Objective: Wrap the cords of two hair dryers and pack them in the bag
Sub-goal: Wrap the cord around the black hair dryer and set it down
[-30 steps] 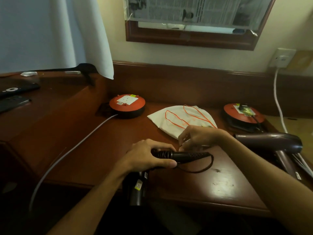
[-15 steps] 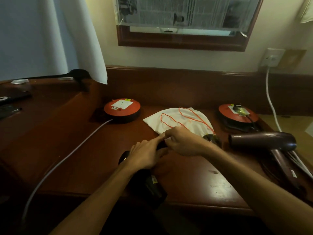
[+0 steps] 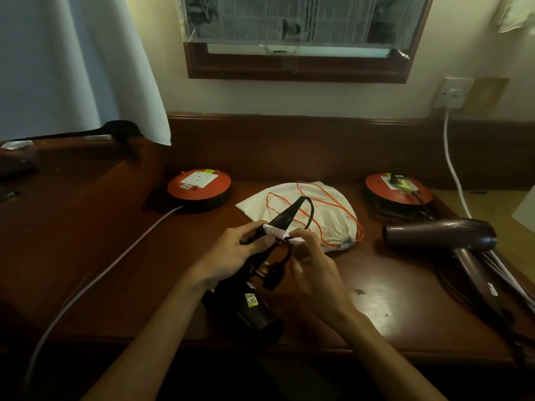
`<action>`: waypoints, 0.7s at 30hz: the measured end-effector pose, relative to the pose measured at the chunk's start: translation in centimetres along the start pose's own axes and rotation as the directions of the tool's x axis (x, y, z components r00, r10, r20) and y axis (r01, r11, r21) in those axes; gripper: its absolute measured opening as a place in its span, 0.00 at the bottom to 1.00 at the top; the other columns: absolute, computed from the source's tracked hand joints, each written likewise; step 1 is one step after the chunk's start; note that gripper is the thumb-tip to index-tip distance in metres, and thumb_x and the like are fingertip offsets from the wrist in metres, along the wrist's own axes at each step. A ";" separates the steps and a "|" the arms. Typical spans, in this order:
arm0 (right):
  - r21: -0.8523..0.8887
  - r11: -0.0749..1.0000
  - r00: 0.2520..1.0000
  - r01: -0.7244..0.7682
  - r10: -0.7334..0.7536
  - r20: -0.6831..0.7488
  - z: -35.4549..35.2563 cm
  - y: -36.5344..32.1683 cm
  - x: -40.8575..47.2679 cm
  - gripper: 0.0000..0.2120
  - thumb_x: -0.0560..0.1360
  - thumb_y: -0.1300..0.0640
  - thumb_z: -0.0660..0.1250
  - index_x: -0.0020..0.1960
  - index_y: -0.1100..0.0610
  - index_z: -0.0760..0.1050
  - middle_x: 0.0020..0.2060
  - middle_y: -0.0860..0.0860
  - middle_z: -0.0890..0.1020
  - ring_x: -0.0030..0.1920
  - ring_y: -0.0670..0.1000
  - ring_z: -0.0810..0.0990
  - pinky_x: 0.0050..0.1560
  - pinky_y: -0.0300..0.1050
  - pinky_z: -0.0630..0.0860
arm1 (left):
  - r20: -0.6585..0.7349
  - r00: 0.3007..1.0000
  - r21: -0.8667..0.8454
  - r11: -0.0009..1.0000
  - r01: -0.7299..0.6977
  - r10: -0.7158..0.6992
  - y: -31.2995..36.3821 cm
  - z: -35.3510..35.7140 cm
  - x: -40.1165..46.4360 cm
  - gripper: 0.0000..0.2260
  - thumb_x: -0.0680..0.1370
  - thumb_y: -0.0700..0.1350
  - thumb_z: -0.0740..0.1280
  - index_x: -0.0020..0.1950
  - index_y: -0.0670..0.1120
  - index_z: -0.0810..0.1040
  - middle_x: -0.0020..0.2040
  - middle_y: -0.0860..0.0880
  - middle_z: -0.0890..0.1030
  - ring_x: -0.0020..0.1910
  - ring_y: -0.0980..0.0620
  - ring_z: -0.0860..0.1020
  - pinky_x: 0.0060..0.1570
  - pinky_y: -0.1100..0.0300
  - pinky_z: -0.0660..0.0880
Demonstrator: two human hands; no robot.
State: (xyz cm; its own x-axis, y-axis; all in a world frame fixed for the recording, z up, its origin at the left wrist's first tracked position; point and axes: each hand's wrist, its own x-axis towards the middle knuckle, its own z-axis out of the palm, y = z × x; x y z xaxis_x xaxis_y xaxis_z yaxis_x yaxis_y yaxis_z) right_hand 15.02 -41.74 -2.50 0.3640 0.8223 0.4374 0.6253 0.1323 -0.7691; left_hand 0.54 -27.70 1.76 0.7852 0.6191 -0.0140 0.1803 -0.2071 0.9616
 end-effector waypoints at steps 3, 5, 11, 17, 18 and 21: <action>0.224 0.974 0.986 -0.012 0.049 -0.157 0.6 -0.9 -0.5 0.19 0.82 0.69 0.60 0.62 0.47 0.64 0.44 0.51 0.80 0.43 0.54 0.81 0.35 0.48 0.82 | -0.020 1.000 -0.083 0.996 -0.025 0.024 0.0 0.8 -0.5 0.14 0.77 0.54 0.70 0.62 0.56 0.83 0.57 0.49 0.86 0.57 0.52 0.84 0.54 0.60 0.79; 0.249 0.968 0.978 -0.025 0.074 -0.193 0.4 -0.8 -0.7 0.15 0.81 0.66 0.65 0.62 0.52 0.67 0.47 0.50 0.81 0.46 0.50 0.82 0.39 0.43 0.81 | -0.052 0.999 -0.121 0.993 -0.017 0.010 0.1 0.8 -0.7 0.14 0.77 0.53 0.70 0.62 0.57 0.82 0.57 0.51 0.86 0.58 0.54 0.84 0.52 0.64 0.79; 0.282 0.942 0.967 -0.183 0.120 0.226 -0.7 0.5 -1.3 0.10 0.81 0.52 0.66 0.62 0.50 0.78 0.57 0.47 0.83 0.58 0.50 0.82 0.57 0.54 0.81 | -0.078 0.997 -0.153 0.988 -0.011 -0.001 -0.4 0.5 -0.4 0.12 0.76 0.49 0.70 0.57 0.63 0.80 0.59 0.51 0.85 0.60 0.50 0.81 0.56 0.57 0.77; 0.415 0.862 0.925 -0.292 0.144 0.353 -1.1 1.0 -1.3 0.13 0.82 0.56 0.66 0.66 0.53 0.74 0.59 0.54 0.82 0.57 0.56 0.84 0.44 0.55 0.84 | -0.023 0.999 -0.100 0.995 0.020 -0.022 -0.2 0.7 -0.3 0.12 0.81 0.47 0.69 0.64 0.52 0.82 0.56 0.50 0.86 0.57 0.51 0.83 0.47 0.64 0.77; 0.416 0.860 0.917 -0.296 0.135 0.375 -1.0 1.1 -1.3 0.14 0.82 0.56 0.66 0.67 0.53 0.74 0.59 0.54 0.81 0.57 0.56 0.84 0.42 0.51 0.83 | -0.008 1.000 -0.087 0.996 0.028 -0.029 0.0 0.7 -0.3 0.12 0.81 0.48 0.69 0.64 0.54 0.83 0.57 0.50 0.86 0.58 0.51 0.83 0.48 0.64 0.78; 0.356 0.904 0.926 -0.237 0.100 0.363 -0.5 2.1 -1.3 0.11 0.82 0.56 0.66 0.64 0.53 0.77 0.58 0.52 0.82 0.57 0.54 0.83 0.43 0.44 0.82 | 0.043 0.996 -0.100 0.992 0.083 -0.079 0.5 0.3 -0.4 0.12 0.77 0.51 0.72 0.60 0.62 0.82 0.57 0.49 0.86 0.57 0.51 0.84 0.49 0.59 0.80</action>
State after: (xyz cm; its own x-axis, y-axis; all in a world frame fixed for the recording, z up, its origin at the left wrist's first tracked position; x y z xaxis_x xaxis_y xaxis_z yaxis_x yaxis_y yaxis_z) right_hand 16.27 -42.82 -4.47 0.1489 0.9759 0.1594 0.2331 0.1220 -0.9648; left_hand 0.46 -28.26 2.18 0.7933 0.6002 -0.1016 0.1849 -0.0786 0.9796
